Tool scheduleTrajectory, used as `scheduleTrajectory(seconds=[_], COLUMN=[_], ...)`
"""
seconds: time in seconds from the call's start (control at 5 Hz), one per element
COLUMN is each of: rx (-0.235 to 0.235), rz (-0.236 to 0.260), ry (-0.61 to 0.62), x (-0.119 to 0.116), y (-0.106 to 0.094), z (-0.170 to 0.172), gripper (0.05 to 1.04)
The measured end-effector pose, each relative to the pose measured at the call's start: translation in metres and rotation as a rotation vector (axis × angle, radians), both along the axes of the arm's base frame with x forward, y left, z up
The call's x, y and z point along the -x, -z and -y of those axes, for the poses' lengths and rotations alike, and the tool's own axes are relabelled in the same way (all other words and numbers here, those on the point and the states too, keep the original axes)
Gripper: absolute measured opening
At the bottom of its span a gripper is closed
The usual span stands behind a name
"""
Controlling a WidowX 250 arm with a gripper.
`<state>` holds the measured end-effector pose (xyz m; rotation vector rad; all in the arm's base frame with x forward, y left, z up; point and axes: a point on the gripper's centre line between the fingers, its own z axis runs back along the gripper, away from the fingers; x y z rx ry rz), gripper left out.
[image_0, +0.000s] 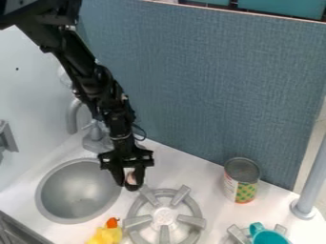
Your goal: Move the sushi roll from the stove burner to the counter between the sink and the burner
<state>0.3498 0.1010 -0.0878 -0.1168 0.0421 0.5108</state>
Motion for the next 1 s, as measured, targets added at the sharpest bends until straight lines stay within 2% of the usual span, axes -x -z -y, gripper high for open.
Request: scheduleTrajectory(seconds=[0.2,0.4,0.6,0.8,1.0], rx=[-0.015,-0.047,-0.161,-0.241,-0.231], rz=[0.006,0.009,0.018,0.035,-0.05], ry=[-0.005,0.003,0.015,0.055,0.122], x=[0.0,0.003,0.021,0.034,0.066], y=[-0.003,-0.016,-0.05,-0.08,-0.079], z=[-0.002,-0.005,-0.003,0.016,0.028], gripper=[0.978,1.007,1.003,1.002,1.002])
